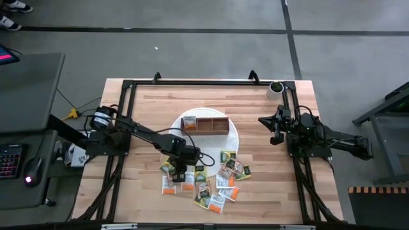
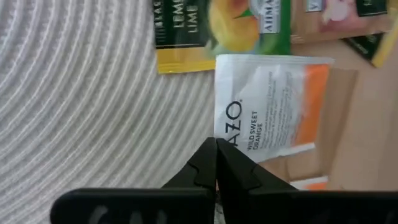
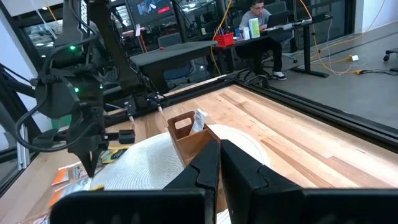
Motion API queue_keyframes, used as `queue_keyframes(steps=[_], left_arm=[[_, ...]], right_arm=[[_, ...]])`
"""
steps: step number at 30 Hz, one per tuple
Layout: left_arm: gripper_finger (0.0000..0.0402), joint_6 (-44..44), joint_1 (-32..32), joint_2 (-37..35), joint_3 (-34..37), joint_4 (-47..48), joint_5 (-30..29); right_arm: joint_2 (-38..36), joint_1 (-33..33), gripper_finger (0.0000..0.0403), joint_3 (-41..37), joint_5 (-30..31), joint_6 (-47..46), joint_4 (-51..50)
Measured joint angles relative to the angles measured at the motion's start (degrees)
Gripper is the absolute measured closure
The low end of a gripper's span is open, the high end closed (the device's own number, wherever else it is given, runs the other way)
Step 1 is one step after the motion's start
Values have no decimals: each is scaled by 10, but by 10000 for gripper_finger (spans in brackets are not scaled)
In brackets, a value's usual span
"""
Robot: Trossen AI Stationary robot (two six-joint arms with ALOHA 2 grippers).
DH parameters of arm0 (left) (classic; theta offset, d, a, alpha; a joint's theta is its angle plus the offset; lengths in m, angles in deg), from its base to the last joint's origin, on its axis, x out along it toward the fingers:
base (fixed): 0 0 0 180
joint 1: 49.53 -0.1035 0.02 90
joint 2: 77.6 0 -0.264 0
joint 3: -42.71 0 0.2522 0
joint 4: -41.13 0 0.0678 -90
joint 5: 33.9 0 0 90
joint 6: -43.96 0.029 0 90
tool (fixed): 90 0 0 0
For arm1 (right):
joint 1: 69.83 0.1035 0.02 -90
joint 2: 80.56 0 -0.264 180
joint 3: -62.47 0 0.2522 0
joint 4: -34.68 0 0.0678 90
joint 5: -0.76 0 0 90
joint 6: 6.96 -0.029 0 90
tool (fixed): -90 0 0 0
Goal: Pick & Place Tea
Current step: Put the orange tea bag into the left section of the wooden organizer
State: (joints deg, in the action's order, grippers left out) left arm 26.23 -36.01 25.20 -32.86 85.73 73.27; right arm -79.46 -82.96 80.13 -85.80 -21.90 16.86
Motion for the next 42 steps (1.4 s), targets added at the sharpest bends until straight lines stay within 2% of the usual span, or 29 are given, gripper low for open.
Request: queue_keyframes(steps=[5,8,12,20,25,42], left_arm=[[398,20,1,-3,-25,24,14],[377,22,9,-3,-33,24,15],[324,13,30,-3,-36,23,13],[199,-23,49,-3,-36,23,-90],[151,-39,50,-3,-36,23,-105],[142,-76,69,3,-32,18,-110]], right_arm=[[0,0,391,0,0,0,0],[0,0,391,0,0,0,0],[0,0,391,0,0,0,0],[0,0,391,0,0,0,0],[0,0,391,0,0,0,0],[0,0,391,0,0,0,0]])
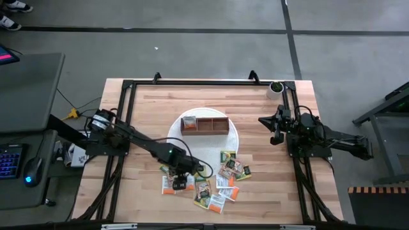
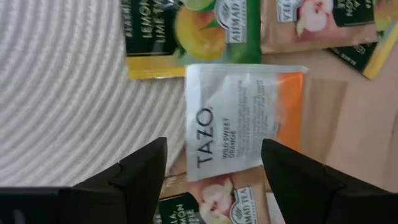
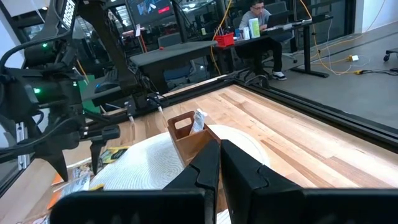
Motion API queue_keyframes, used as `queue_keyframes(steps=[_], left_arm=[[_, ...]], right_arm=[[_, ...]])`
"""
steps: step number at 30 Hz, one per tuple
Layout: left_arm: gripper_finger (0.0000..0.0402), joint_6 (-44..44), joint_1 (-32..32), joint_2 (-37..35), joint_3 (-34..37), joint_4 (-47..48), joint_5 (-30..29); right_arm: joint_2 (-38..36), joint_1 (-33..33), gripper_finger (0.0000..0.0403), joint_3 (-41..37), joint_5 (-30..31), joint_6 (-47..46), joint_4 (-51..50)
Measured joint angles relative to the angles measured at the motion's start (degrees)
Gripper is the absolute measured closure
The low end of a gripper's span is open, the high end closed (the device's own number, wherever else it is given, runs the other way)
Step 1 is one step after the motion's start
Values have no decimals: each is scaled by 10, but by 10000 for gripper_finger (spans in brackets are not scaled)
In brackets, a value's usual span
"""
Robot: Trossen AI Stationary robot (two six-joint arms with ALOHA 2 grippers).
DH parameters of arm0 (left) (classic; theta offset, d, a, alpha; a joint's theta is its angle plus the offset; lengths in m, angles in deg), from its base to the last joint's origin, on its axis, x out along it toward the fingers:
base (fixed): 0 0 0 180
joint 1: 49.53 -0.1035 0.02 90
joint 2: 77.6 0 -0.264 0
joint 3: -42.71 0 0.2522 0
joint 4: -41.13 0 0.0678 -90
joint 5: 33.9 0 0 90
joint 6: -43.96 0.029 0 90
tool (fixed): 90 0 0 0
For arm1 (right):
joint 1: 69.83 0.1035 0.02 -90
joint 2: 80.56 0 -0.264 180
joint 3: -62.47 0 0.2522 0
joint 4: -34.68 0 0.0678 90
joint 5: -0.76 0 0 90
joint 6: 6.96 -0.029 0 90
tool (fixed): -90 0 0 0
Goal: Pick & Place Tea
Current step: Put the orange tea bag into the left section of the wooden organizer
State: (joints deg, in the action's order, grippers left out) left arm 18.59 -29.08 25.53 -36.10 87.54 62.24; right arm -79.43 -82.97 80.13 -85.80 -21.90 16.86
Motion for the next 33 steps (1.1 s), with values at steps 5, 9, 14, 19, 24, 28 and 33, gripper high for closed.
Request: queue_keyframes(steps=[5,9,14,19,24,28,33], left_arm=[[142,-5,-1,17,2,-1,-6],[142,-5,0,18,2,-1,-7],[147,-6,-2,18,2,0,-12],[193,-6,-2,19,2,4,-14],[264,-6,-2,19,3,6,-16],[323,-7,-2,19,3,7,-14],[390,-7,-2,19,3,10,-10]], right_arm=[[0,0,391,0,0,0,0],[0,0,391,0,0,0,0],[0,0,391,0,0,0,0],[0,0,391,0,0,0,0],[0,0,391,0,0,0,0],[0,0,391,0,0,0,0],[0,0,391,0,0,0,0]])
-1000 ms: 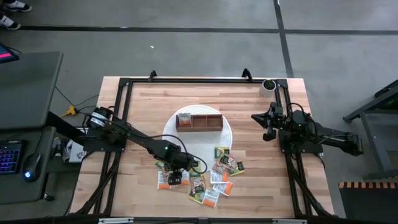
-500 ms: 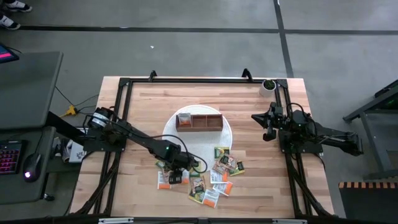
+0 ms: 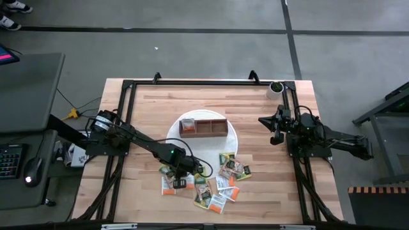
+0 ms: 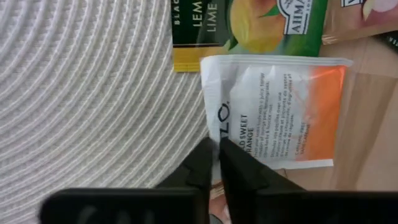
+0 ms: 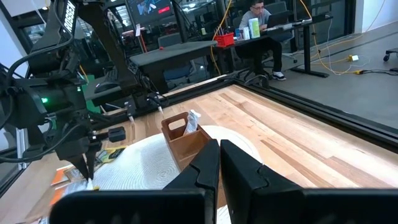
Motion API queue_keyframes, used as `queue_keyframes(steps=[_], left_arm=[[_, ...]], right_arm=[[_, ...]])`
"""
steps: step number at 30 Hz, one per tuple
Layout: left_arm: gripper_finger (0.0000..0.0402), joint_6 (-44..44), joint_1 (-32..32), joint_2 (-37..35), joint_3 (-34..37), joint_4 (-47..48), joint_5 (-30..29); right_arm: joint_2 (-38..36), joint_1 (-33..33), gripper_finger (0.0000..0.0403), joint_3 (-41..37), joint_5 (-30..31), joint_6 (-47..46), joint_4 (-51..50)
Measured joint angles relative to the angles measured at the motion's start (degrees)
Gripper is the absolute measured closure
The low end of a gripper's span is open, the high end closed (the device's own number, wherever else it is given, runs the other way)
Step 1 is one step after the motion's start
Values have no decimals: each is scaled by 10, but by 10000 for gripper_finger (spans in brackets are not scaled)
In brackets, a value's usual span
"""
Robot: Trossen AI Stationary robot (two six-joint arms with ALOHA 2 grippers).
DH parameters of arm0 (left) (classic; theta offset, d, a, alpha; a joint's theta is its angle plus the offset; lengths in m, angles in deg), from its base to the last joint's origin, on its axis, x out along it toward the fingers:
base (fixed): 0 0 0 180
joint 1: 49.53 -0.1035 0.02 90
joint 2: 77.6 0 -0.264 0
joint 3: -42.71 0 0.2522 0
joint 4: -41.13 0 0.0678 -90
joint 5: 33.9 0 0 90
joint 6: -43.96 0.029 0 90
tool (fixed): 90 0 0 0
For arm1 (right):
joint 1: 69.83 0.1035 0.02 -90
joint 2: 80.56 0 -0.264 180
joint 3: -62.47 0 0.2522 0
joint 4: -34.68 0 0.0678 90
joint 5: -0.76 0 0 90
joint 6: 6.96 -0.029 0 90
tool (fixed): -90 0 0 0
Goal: Pick & Place Tea
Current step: Put the orange tea bag into the left section of the wooden organizer
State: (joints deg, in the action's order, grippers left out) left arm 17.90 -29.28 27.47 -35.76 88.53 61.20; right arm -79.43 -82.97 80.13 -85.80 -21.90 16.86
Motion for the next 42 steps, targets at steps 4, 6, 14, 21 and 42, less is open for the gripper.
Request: queue_keyframes(steps=[4,6,14,21,42], left_arm=[[393,0,0,0,0,4,1],[396,0,0,0,0,7,1],[400,-2,0,-6,-4,22,21],[401,16,0,-7,-55,97,20],[401,69,-8,-7,-251,348,-45]], right_arm=[[0,0,391,0,0,0,0],[0,0,391,0,0,0,0],[0,0,391,0,0,0,0],[0,0,391,0,0,0,0],[0,0,391,0,0,0,0]])
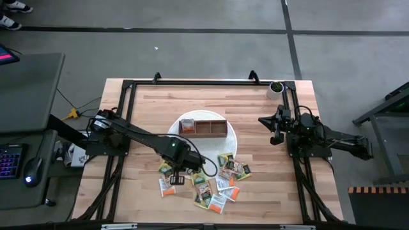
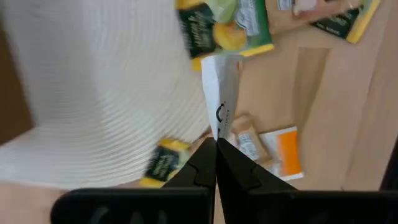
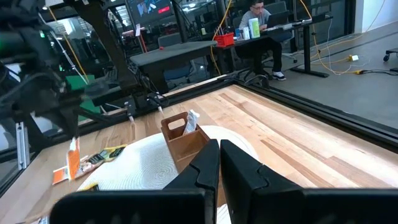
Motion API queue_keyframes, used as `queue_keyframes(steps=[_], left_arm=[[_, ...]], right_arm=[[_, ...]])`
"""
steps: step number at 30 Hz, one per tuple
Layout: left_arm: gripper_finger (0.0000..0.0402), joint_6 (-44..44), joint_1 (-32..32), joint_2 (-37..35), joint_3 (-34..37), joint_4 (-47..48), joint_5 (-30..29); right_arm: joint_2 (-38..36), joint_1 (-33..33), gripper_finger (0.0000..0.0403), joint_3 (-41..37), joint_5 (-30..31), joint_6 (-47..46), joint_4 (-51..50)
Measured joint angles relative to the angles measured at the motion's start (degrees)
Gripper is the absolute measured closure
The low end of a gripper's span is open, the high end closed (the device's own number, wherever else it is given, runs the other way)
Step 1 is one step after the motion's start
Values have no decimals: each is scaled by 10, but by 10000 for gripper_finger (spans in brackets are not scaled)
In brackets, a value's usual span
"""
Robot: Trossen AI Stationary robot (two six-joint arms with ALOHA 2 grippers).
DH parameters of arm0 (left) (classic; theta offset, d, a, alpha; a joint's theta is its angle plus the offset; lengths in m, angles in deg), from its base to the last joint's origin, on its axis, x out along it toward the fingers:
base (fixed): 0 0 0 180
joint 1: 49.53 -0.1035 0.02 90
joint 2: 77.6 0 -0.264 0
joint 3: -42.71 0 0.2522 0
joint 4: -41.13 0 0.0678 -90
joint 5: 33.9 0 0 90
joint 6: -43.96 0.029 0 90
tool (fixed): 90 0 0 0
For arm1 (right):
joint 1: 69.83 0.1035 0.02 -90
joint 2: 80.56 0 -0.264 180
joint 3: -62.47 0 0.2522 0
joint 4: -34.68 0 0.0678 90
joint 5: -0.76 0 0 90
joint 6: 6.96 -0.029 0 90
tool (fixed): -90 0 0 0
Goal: Pick & Place Tea
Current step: Put the orange tea bag into the left section of the wooden organizer
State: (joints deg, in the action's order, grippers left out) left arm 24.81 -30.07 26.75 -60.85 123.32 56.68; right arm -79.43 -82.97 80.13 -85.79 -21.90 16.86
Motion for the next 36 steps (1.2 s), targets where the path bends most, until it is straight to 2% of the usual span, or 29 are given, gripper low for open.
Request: queue_keyframes(steps=[6,12,22,36], left_arm=[[401,20,-23,0,-50,68,-62],[401,52,-63,0,-78,96,-102],[401,102,-140,-13,-87,106,-133],[401,129,-208,-11,-86,107,-132]], right_arm=[[0,0,391,0,0,0,0],[0,0,391,0,0,0,0],[0,0,391,0,0,0,0],[0,0,391,0,0,0,0]])
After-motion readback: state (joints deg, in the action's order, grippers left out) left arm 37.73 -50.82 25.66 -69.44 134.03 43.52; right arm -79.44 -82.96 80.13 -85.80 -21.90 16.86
